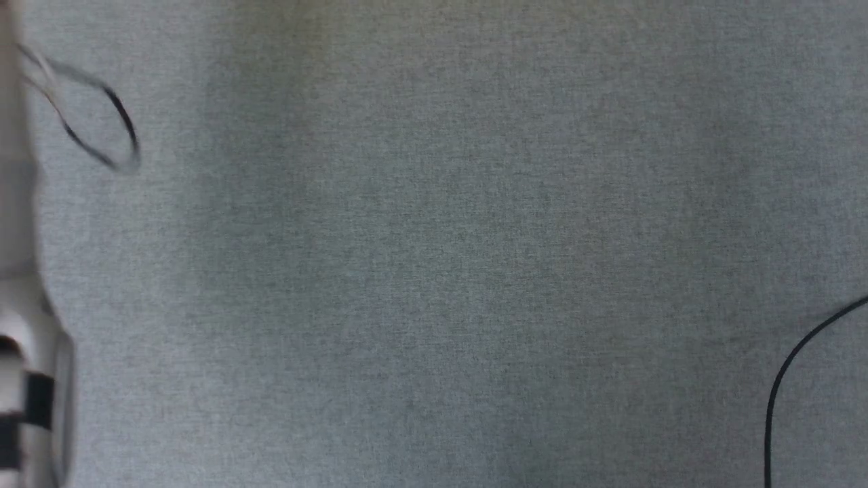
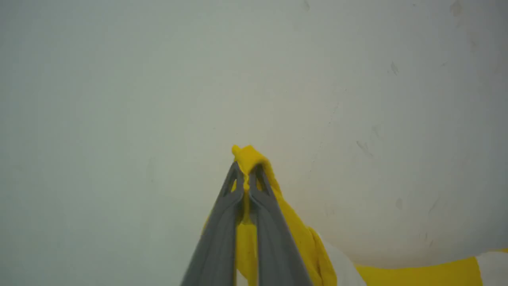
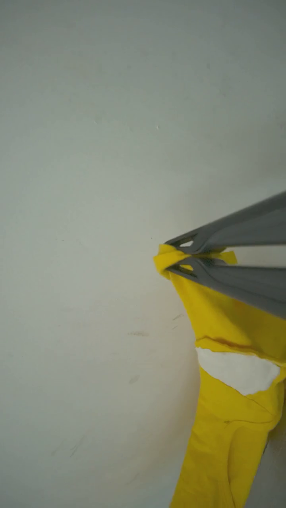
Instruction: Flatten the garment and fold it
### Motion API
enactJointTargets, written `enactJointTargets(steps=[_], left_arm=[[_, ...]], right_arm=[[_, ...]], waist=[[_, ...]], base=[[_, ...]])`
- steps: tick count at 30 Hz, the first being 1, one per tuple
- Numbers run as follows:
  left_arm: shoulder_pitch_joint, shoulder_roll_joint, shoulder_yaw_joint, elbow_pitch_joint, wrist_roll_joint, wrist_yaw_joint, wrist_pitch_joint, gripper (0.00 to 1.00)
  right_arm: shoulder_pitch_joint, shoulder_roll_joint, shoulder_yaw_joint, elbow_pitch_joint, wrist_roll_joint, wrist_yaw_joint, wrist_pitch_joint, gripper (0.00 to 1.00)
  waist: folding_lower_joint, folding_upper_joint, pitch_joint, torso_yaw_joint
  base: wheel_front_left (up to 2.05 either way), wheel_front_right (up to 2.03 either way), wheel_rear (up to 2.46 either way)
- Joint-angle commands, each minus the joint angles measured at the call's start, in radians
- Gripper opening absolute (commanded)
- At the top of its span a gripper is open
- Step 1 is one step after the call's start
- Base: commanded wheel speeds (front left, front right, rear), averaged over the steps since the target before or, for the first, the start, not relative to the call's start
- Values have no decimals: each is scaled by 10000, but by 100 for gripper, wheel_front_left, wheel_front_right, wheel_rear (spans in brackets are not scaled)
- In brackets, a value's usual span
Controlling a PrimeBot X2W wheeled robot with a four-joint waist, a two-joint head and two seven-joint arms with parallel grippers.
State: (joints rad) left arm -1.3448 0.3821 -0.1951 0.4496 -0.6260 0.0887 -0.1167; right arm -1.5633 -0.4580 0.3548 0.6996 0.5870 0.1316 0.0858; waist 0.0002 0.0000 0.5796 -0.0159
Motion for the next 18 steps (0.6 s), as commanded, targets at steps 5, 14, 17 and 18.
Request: enactJointTargets(steps=[5, 14, 17, 18], left_arm=[[2421, -207, -430, 275, 111, -173, -546, 0], [6747, 702, -813, -787, 201, 10, -247, 0], [7897, 1183, -833, -1462, 275, 251, 70, 0], [8226, 1349, -835, -1674, 302, 324, 185, 0]], right_arm=[[2504, -411, 957, -681, 966, -9, -185, 0], [6411, -1584, 1921, -1864, 2156, -9, 296, 0], [7383, -2038, 1905, -2259, 2430, -9, 551, 0], [7679, -2178, 1850, -2384, 2518, -9, 640, 0]], waist=[[-2, 0, -1235, 344], [-2, 0, -3233, 249], [-2, 0, -3747, 264], [-2, 0, -3913, 282]], base=[[0, 0, 0], [0, 0, 0], [0, 0, 0], [0, 0, 0]])
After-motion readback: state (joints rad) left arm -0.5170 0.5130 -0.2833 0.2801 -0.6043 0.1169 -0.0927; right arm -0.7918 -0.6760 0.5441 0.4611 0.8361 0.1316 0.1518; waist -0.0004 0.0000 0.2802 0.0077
